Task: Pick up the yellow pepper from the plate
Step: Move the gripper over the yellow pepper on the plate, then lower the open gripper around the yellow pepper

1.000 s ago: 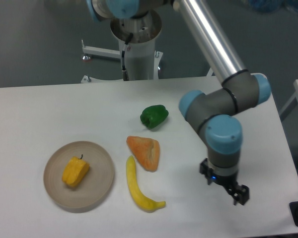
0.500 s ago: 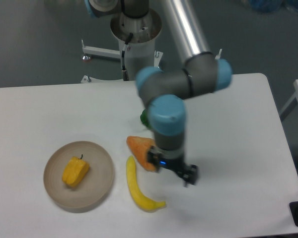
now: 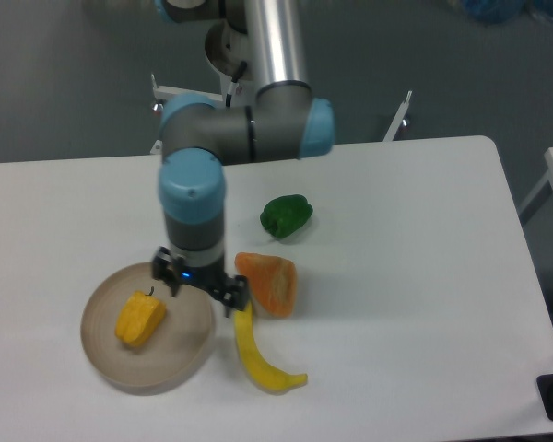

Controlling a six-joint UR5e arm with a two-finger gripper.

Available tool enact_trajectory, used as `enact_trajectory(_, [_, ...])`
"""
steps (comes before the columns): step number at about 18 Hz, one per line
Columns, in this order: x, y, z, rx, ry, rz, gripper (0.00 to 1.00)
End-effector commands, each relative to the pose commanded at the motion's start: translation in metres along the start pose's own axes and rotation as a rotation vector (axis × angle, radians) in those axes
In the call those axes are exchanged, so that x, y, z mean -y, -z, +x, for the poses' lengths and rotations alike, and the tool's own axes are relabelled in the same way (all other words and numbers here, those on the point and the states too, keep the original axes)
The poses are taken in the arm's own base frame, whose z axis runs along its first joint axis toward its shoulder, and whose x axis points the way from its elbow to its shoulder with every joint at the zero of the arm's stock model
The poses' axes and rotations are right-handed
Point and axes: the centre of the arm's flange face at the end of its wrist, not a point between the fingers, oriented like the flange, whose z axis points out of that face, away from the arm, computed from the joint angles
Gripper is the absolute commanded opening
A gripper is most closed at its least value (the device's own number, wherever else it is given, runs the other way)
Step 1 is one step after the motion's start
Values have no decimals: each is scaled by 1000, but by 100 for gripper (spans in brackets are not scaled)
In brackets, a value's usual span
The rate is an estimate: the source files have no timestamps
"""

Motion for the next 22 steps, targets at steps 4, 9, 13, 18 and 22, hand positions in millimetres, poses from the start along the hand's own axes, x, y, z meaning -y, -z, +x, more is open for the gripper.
enact_trajectory(4, [1,-26,34,-11,-44,-34,100])
enact_trajectory(9, [2,-38,38,-3,-54,-12,100])
enact_trajectory(13, [-1,-51,39,-8,-60,-26,100])
enact_trajectory(18, [3,-64,50,-10,-86,-25,100])
enact_trajectory(22, [6,-67,50,-8,-90,-20,100])
